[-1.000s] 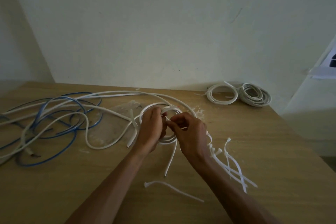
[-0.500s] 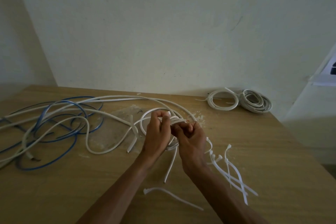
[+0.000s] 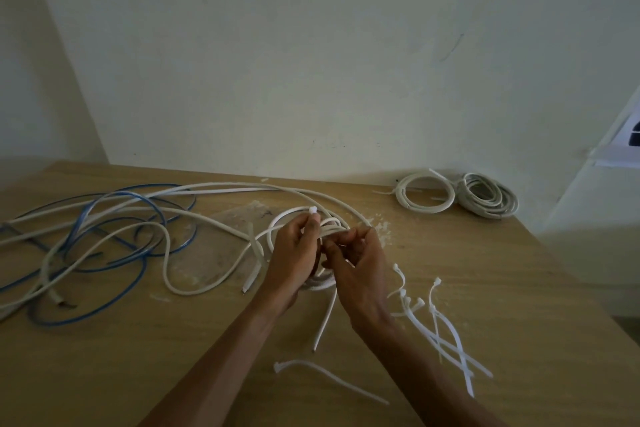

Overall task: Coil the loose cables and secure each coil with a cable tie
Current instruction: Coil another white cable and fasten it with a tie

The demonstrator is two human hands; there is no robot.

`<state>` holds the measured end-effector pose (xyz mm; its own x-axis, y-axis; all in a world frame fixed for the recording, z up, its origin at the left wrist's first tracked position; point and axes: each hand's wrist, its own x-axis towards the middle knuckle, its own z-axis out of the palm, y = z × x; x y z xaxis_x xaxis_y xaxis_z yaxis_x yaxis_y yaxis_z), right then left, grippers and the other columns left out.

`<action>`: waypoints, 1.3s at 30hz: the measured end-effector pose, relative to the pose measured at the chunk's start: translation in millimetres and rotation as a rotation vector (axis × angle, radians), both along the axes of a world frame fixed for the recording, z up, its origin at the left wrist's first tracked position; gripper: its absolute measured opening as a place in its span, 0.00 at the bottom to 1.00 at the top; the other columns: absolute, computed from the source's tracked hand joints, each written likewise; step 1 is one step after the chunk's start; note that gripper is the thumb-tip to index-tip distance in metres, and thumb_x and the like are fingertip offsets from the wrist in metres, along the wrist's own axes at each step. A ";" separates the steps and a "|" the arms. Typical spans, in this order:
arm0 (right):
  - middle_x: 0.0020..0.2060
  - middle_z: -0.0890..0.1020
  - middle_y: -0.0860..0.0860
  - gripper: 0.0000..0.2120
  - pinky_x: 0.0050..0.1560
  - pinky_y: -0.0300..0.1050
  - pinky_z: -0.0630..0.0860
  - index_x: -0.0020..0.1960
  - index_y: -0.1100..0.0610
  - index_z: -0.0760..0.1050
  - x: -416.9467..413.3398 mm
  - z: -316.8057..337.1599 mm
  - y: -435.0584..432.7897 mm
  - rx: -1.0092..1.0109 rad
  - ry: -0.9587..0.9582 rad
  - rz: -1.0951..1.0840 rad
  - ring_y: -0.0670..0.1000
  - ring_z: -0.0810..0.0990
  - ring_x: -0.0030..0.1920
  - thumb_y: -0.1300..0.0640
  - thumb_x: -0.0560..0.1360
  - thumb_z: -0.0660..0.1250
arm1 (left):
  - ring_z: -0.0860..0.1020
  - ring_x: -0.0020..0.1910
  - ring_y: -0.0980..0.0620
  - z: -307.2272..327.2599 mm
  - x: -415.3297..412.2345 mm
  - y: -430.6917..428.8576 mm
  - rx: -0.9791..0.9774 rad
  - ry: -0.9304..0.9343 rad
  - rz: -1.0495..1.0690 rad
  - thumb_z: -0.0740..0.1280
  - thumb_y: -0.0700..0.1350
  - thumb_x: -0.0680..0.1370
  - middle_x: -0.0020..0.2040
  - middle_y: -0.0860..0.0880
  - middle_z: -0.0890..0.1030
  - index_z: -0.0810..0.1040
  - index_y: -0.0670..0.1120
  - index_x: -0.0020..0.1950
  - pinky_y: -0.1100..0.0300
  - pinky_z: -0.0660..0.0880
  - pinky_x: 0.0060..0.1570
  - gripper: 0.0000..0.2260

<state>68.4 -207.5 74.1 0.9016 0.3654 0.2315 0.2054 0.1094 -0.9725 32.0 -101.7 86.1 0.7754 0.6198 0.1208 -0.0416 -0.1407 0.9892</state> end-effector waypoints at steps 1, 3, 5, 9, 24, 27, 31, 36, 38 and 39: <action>0.46 0.84 0.57 0.08 0.42 0.42 0.82 0.54 0.57 0.70 2.8 2.2 -2.7 -0.040 -0.006 0.072 0.51 0.85 0.42 0.64 0.79 0.68 | 0.81 0.37 0.50 -0.5 -0.6 3.0 0.060 -0.032 0.037 0.58 0.54 0.85 0.40 0.45 0.83 0.81 0.49 0.49 0.55 0.77 0.41 0.15; 0.45 0.84 0.58 0.06 0.39 0.42 0.80 0.57 0.56 0.71 6.3 7.6 -10.4 -0.106 -0.038 0.187 0.50 0.84 0.38 0.61 0.82 0.64 | 0.75 0.33 0.51 -2.5 -1.0 12.7 0.189 -0.089 0.065 0.58 0.52 0.86 0.35 0.43 0.77 0.80 0.45 0.49 0.56 0.72 0.37 0.16; 0.46 0.84 0.58 0.10 0.44 0.47 0.81 0.59 0.58 0.76 10.6 8.3 -17.5 -0.046 -0.075 0.309 0.55 0.84 0.45 0.63 0.85 0.57 | 0.71 0.31 0.48 -5.4 -0.5 22.2 0.260 -0.142 0.054 0.57 0.50 0.86 0.33 0.42 0.75 0.78 0.40 0.48 0.53 0.70 0.34 0.17; 0.53 0.84 0.58 0.16 0.52 0.49 0.81 0.61 0.60 0.79 12.7 10.0 -21.5 0.036 -0.064 0.430 0.57 0.83 0.57 0.67 0.85 0.53 | 0.74 0.33 0.47 -11.0 0.4 26.8 0.255 -0.155 0.014 0.57 0.50 0.87 0.36 0.39 0.76 0.77 0.41 0.46 0.51 0.72 0.36 0.17; 0.31 0.76 0.60 0.28 0.45 0.50 0.72 0.33 0.57 0.76 19.5 14.4 -21.6 -0.076 -0.203 0.310 0.60 0.73 0.35 0.34 0.78 0.60 | 0.78 0.33 0.53 -17.8 0.5 8.7 0.620 -0.244 -0.141 0.56 0.48 0.87 0.37 0.55 0.79 0.75 0.49 0.52 0.55 0.74 0.32 0.10; 0.32 0.79 0.58 0.30 0.54 0.56 0.76 0.33 0.60 0.74 18.4 15.7 -23.3 -0.077 -0.175 0.350 0.59 0.77 0.39 0.35 0.79 0.60 | 0.79 0.35 0.58 -15.1 -1.5 5.8 0.621 -0.259 -0.161 0.57 0.45 0.87 0.37 0.59 0.79 0.76 0.51 0.56 0.67 0.72 0.34 0.08; 0.34 0.83 0.46 0.23 0.60 0.50 0.74 0.35 0.61 0.74 16.6 18.0 -24.0 -0.080 -0.128 0.383 0.41 0.81 0.42 0.47 0.81 0.58 | 0.84 0.46 0.57 -17.7 -0.4 8.8 0.620 -0.253 -0.188 0.58 0.44 0.87 0.48 0.55 0.84 0.77 0.47 0.64 0.58 0.81 0.43 0.10; 0.30 0.80 0.42 0.21 0.52 0.44 0.69 0.33 0.59 0.71 15.6 19.2 -24.5 -0.092 -0.124 0.367 0.38 0.77 0.37 0.49 0.81 0.58 | 0.84 0.47 0.55 -15.7 -0.3 7.1 0.610 -0.263 -0.158 0.57 0.45 0.87 0.48 0.52 0.84 0.77 0.47 0.62 0.51 0.82 0.44 0.11; 0.29 0.79 0.43 0.22 0.50 0.43 0.69 0.34 0.60 0.72 16.7 18.6 -24.2 -0.099 -0.129 0.360 0.39 0.75 0.35 0.48 0.81 0.58 | 0.84 0.47 0.55 -15.4 -1.0 6.3 0.598 -0.260 -0.154 0.57 0.46 0.87 0.48 0.52 0.84 0.77 0.47 0.62 0.51 0.82 0.44 0.11; 0.29 0.79 0.43 0.22 0.49 0.43 0.69 0.34 0.60 0.72 17.0 18.7 -24.4 -0.100 -0.134 0.356 0.41 0.74 0.35 0.47 0.81 0.58 | 0.84 0.47 0.55 -15.5 -1.1 6.6 0.596 -0.260 -0.155 0.56 0.46 0.87 0.48 0.52 0.84 0.77 0.47 0.62 0.50 0.82 0.44 0.11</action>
<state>85.4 -231.9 92.8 0.6787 0.6766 0.2857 0.2971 0.1028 -0.9493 30.9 -95.1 70.6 0.7496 0.2729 0.6030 -0.3316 -0.6337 0.6989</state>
